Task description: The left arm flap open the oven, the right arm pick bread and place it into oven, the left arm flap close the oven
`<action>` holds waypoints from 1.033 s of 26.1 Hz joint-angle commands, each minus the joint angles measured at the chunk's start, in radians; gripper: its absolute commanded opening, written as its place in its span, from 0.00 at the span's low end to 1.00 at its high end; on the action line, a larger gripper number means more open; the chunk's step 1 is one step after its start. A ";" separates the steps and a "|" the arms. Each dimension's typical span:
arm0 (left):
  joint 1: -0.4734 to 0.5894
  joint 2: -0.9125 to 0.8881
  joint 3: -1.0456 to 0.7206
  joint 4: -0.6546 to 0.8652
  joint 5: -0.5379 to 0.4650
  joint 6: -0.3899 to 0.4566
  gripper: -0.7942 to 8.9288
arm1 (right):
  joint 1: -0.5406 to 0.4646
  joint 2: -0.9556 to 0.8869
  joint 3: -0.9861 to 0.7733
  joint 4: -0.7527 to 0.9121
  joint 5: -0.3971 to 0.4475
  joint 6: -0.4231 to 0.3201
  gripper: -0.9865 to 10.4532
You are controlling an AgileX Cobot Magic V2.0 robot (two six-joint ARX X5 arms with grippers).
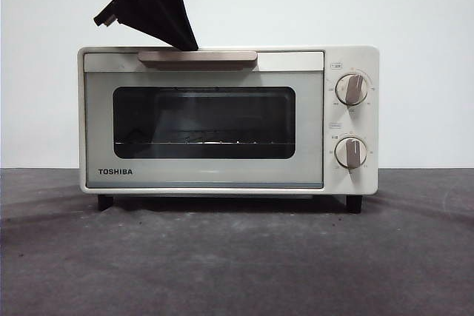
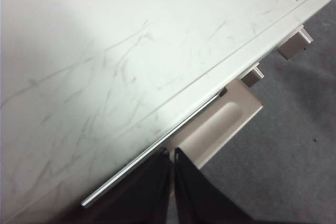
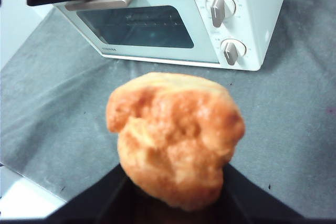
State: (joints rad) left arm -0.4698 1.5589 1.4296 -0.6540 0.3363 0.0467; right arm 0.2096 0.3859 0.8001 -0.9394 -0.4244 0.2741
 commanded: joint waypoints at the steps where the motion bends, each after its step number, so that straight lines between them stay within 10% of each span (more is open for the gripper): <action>1: -0.008 0.027 0.023 -0.011 -0.004 0.017 0.10 | 0.004 -0.003 0.015 0.012 -0.006 0.021 0.23; 16: -0.070 0.025 0.006 -0.190 -0.034 0.068 0.10 | 0.004 -0.004 0.015 0.023 -0.005 0.025 0.23; 27: -0.098 -0.107 -0.225 -0.033 -0.033 -0.016 0.10 | 0.004 -0.004 0.015 0.023 -0.005 0.026 0.23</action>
State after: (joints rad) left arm -0.5724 1.4258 1.2037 -0.6971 0.3477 0.0525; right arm 0.2096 0.3824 0.8001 -0.9302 -0.4255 0.2932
